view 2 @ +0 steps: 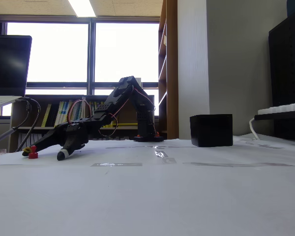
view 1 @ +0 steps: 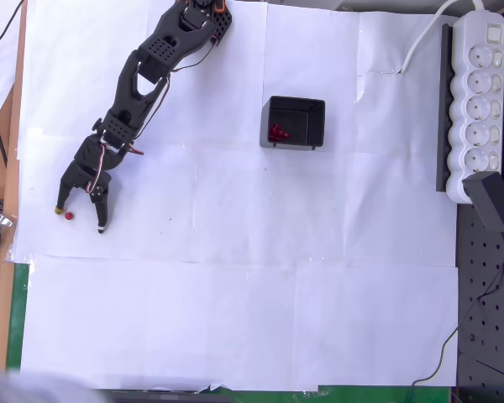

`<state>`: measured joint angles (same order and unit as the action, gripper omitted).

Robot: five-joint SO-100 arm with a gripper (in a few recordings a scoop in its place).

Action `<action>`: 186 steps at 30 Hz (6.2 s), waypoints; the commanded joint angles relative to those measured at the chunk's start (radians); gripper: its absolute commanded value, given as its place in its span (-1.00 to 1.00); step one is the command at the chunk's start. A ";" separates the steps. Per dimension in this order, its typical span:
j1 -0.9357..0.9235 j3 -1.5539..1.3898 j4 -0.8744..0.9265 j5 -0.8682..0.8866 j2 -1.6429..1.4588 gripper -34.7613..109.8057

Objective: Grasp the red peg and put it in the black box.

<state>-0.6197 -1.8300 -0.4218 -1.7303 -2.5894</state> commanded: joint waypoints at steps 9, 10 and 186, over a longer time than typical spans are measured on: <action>-0.034 -0.067 -0.011 -0.018 0.012 -0.16; -0.035 -0.067 -0.012 -0.017 0.011 -0.16; 0.712 1.649 1.552 0.275 2.714 -0.52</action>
<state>0.0951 -0.1764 1.0370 -1.4588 0.0506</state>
